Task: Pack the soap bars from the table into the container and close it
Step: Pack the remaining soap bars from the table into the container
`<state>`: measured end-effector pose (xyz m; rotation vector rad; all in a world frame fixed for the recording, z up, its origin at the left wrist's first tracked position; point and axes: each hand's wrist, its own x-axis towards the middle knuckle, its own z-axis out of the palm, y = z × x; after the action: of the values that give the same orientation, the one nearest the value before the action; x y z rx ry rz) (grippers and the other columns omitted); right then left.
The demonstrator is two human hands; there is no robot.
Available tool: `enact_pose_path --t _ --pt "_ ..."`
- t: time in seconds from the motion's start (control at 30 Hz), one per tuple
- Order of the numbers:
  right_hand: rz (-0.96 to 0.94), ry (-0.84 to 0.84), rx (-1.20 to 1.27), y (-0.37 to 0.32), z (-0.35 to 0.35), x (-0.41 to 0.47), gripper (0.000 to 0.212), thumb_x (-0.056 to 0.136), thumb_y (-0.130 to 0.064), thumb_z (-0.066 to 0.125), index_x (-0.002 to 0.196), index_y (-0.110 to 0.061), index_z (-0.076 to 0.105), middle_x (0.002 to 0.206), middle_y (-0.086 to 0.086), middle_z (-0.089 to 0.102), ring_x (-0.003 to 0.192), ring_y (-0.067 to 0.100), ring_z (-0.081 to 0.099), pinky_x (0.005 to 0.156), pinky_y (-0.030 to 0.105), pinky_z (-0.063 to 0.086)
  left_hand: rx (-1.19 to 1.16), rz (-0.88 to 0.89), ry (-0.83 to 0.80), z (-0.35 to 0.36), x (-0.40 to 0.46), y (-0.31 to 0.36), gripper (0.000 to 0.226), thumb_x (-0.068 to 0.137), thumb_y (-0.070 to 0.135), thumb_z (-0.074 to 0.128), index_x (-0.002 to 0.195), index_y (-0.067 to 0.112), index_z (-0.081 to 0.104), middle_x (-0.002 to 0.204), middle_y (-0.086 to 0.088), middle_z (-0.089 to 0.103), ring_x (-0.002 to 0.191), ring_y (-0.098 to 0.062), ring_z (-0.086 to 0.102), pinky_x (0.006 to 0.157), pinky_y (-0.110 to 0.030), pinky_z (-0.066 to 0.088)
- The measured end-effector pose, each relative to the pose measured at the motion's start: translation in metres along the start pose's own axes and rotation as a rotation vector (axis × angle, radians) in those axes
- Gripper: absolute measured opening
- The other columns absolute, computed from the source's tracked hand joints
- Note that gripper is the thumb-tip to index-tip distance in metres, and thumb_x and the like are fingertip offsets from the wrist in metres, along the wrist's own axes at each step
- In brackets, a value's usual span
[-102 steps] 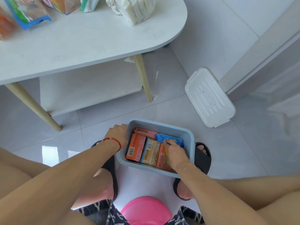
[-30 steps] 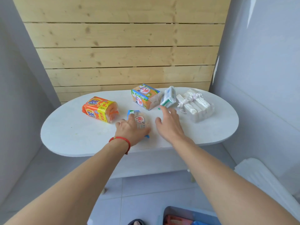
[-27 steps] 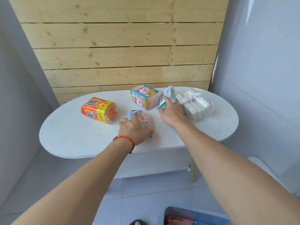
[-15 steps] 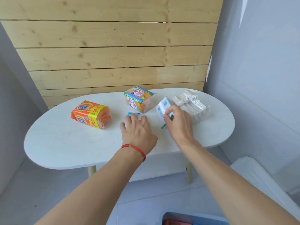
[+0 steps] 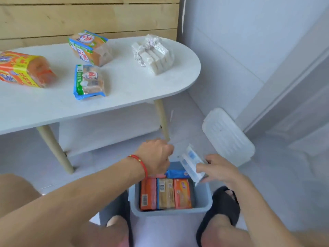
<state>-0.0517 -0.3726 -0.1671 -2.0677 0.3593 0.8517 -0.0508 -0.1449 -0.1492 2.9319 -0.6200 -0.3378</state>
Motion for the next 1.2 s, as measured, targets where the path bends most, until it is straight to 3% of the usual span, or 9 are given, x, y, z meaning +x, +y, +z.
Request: enact_pose_path --t 0.1,0.2,0.33,0.5,0.63,0.73,0.93,1.13,1.2 --pt "0.104 0.126 -0.220 0.040 0.026 0.017 0.023 0.084 -0.021 0.072 0.101 -0.009 0.061 0.103 0.008 0.069 0.082 0.023 0.074 0.070 0.034 0.063 0.189 -0.002 -0.248 0.047 0.001 0.000 0.029 0.093 0.032 0.050 0.118 0.019 0.058 0.115 -0.008 0.062 0.107 -0.027 0.055 0.088 -0.041 0.044" --pt "0.080 0.234 -0.590 0.054 0.056 0.025 0.027 0.091 -0.033 0.070 0.110 -0.014 0.065 0.102 0.003 0.065 0.085 0.019 0.062 0.064 0.027 0.046 0.224 -0.048 -0.375 0.073 0.000 -0.012 0.029 0.093 0.036 0.052 0.118 0.023 0.059 0.113 -0.006 0.064 0.105 -0.026 0.056 0.090 -0.040 0.046" --pt "0.062 0.298 -0.881 0.066 0.090 0.043 0.020 0.096 -0.028 0.065 0.114 -0.020 0.068 0.107 0.000 0.068 0.094 0.017 0.067 0.071 0.028 0.053 0.214 -0.079 -0.389 0.081 0.005 -0.021 0.026 0.093 0.036 0.053 0.114 0.022 0.061 0.107 -0.006 0.067 0.100 -0.024 0.060 0.086 -0.040 0.050" --pt "0.016 0.213 -1.091 0.068 0.099 0.053 0.021 0.101 -0.027 0.058 0.121 -0.021 0.063 0.116 0.000 0.069 0.104 0.019 0.068 0.075 0.030 0.050 0.188 -0.087 -0.396 0.093 0.003 -0.027 0.025 0.095 0.034 0.049 0.114 0.022 0.060 0.109 -0.005 0.066 0.100 -0.024 0.061 0.087 -0.040 0.051" --pt "-0.087 0.128 -1.073 0.071 0.101 0.058 0.031 0.103 -0.013 0.055 0.134 -0.011 0.056 0.135 0.010 0.058 0.119 0.025 0.062 0.099 0.036 0.052 0.174 -0.083 -0.422 0.105 -0.002 -0.034 0.027 0.096 0.036 0.049 0.117 0.023 0.059 0.111 -0.005 0.065 0.103 -0.024 0.061 0.091 -0.041 0.051" --pt "-0.099 0.062 -1.052 0.084 0.100 0.069 0.042 0.103 -0.019 0.056 0.143 -0.011 0.050 0.145 0.008 0.050 0.124 0.023 0.058 0.107 0.036 0.049 0.159 -0.094 -0.433 0.112 -0.005 -0.043 0.029 0.095 0.039 0.050 0.117 0.023 0.061 0.109 -0.004 0.064 0.100 -0.021 0.061 0.087 -0.039 0.054" --pt "-0.017 -0.178 -1.022 0.095 0.109 0.071 0.029 0.105 -0.019 0.044 0.127 -0.009 0.060 0.136 0.014 0.060 0.126 0.025 0.054 0.112 0.039 0.045 0.106 -0.098 -0.517 0.115 -0.005 -0.047 0.030 0.094 0.040 0.052 0.119 0.025 0.060 0.111 -0.002 0.065 0.100 -0.019 0.063 0.088 -0.035 0.054" --pt "-0.018 -0.115 -0.695 0.068 0.093 0.067 0.020 0.105 -0.023 0.046 0.107 -0.017 0.066 0.106 0.000 0.069 0.094 0.013 0.068 0.085 0.028 0.057 -0.008 -0.138 -0.460 0.058 -0.001 -0.052 0.033 0.093 0.031 0.046 0.123 0.025 0.057 0.119 -0.006 0.063 0.105 -0.025 0.062 0.087 -0.039 0.053" --pt "-0.150 -0.105 -0.538 0.039 0.092 0.061 0.028 0.103 -0.020 0.046 0.118 -0.018 0.069 0.113 -0.002 0.071 0.091 0.012 0.070 0.078 0.030 0.058 -0.017 -0.162 -0.365 0.025 -0.006 -0.060 0.038 0.093 0.032 0.046 0.130 0.028 0.054 0.125 -0.007 0.061 0.112 -0.028 0.060 0.092 -0.040 0.051"
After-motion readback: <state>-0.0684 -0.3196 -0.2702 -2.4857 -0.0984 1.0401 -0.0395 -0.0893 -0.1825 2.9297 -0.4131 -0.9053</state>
